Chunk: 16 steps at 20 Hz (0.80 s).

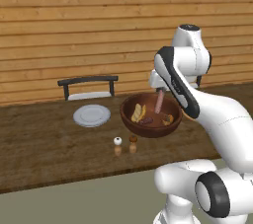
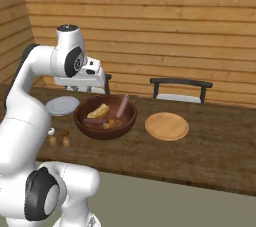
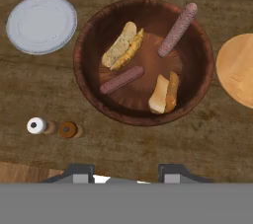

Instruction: Place one bun and one sausage from the bowl on each plate.

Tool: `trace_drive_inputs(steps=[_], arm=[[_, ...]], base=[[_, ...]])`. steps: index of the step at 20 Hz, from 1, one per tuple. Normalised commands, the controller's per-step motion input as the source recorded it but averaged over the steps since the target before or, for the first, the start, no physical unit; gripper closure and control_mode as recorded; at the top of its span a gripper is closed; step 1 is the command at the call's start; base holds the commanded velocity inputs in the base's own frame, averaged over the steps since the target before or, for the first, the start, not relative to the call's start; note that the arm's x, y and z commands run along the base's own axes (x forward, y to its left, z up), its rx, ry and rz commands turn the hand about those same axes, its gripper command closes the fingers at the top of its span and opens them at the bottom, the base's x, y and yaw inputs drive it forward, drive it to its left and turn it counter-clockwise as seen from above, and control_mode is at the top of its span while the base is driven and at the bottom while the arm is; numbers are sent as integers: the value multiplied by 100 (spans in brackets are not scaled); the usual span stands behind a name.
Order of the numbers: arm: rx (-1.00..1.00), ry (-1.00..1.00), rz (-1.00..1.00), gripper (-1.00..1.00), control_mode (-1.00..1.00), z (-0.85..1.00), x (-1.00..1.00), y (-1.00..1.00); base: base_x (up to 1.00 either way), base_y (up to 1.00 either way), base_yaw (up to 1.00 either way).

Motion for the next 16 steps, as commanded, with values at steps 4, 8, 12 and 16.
trace_drive_inputs(steps=[4, 8, 12, 16], arm=[[0, 2, 0, -100, -100, -6, -1, -8], [0, 14, 0, -100, -100, -22, 0, -40], [0, 17, -1, -100, -100, -31, 1, -31], [-1, 11, 0, -100, -100, -35, 21, -3]], base=[[0, 0, 0], [0, 0, 0], [0, 0, 0], [0, 0, 0]])
